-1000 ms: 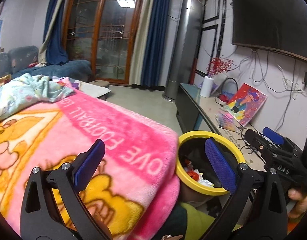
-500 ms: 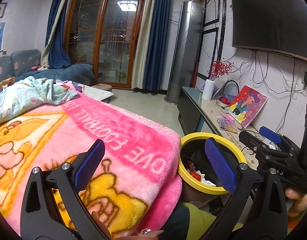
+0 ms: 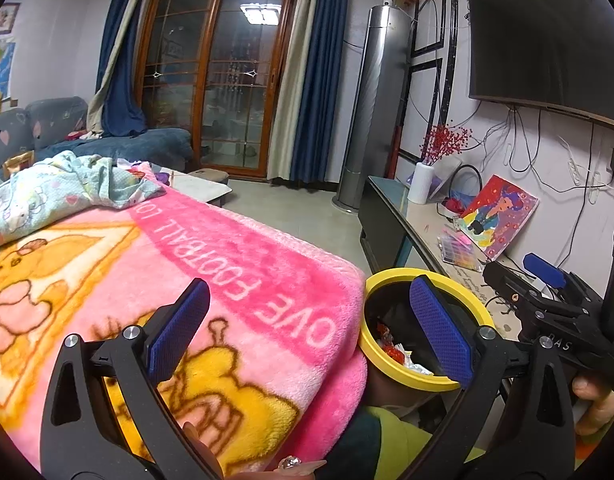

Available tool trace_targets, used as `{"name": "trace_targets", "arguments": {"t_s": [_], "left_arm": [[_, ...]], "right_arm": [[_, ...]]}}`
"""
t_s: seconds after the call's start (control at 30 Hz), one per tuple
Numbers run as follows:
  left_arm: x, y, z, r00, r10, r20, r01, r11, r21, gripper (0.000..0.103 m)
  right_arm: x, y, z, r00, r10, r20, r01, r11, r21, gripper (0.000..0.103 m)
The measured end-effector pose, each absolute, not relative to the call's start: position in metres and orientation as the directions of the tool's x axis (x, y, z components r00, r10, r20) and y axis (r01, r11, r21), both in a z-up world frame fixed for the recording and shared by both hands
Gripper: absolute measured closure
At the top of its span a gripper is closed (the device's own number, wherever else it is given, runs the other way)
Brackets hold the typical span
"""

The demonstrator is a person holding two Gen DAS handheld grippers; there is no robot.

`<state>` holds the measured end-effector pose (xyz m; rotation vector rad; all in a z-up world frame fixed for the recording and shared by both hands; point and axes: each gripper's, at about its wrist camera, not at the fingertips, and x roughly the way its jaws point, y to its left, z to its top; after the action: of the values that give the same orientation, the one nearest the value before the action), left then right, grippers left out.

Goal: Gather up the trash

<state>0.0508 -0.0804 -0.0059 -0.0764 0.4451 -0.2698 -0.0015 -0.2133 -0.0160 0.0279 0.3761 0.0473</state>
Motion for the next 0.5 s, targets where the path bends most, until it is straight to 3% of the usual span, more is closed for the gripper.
{"name": "trace_targets", "arguments": {"t_s": [0.5], "left_arm": [[0.0507, -0.0799, -0.0064, 0.867, -0.275, -0.416, 0.241, 0.961, -0.135, 0.011]], "right_arm": [[-0.0015, -0.2134, -0.0161, 0.93, 0.05, -0.364, -0.04, 0.999, 0.034, 0.007]]}}
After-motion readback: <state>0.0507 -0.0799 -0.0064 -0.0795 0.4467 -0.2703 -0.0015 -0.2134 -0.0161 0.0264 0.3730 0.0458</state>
